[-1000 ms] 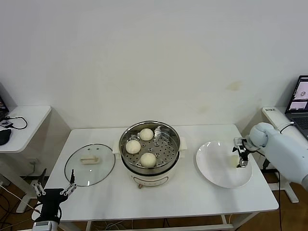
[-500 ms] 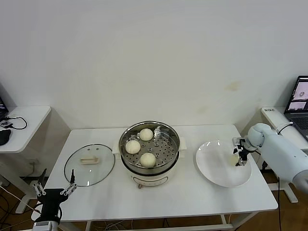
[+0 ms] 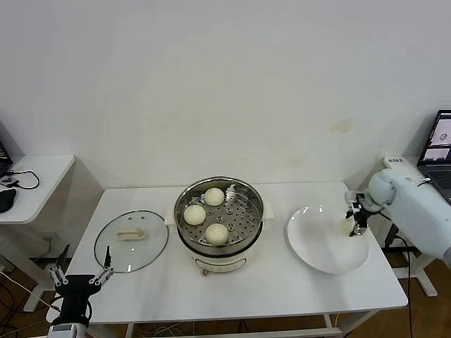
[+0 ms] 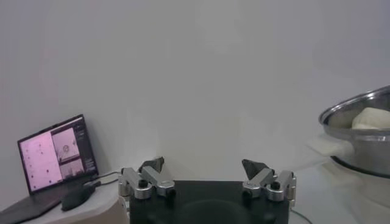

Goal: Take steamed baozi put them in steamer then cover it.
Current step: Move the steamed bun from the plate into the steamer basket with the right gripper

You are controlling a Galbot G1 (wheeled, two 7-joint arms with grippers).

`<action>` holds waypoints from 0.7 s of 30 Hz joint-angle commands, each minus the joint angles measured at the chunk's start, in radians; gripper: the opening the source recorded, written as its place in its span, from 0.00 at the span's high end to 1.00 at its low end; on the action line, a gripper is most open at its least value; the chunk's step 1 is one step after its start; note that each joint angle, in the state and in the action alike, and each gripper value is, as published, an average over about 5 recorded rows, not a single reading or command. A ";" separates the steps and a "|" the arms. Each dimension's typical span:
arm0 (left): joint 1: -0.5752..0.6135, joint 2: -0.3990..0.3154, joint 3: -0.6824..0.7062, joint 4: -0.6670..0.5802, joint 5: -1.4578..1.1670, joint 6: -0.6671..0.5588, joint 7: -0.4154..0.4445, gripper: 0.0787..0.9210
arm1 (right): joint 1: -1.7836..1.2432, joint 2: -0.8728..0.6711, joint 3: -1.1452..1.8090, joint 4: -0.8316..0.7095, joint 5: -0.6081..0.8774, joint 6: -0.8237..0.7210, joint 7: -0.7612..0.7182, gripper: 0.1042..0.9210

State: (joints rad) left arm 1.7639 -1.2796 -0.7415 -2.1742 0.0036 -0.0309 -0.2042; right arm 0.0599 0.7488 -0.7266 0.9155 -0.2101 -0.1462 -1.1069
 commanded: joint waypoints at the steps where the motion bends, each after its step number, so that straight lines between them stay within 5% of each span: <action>1: -0.002 0.006 0.005 -0.007 0.002 0.004 0.001 0.12 | 0.382 -0.104 -0.346 0.299 0.280 -0.113 -0.017 0.33; 10: -0.021 0.019 0.014 -0.008 -0.002 0.010 0.002 0.12 | 0.822 0.072 -0.666 0.446 0.591 -0.210 0.037 0.32; 21: -0.039 0.022 0.019 0.007 -0.006 0.009 0.001 0.12 | 0.710 0.342 -0.619 0.449 0.829 -0.398 0.182 0.31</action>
State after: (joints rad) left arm 1.7281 -1.2582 -0.7220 -2.1715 -0.0013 -0.0212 -0.2030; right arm 0.6915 0.8697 -1.2448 1.2992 0.3494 -0.3841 -1.0274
